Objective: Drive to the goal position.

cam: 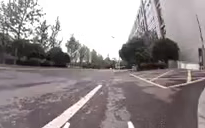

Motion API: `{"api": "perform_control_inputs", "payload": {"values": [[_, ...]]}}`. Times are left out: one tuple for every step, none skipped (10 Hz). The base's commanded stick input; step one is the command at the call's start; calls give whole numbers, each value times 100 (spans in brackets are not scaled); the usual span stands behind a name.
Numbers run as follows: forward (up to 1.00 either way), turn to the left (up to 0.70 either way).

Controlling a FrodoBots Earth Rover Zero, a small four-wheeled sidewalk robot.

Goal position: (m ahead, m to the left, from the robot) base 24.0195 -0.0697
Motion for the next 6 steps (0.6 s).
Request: {"api": "perform_control_inputs", "payload": {"values": [[60,-15],[60,-15],[60,-15],[60,-15],[60,-15],[60,-15]]}}
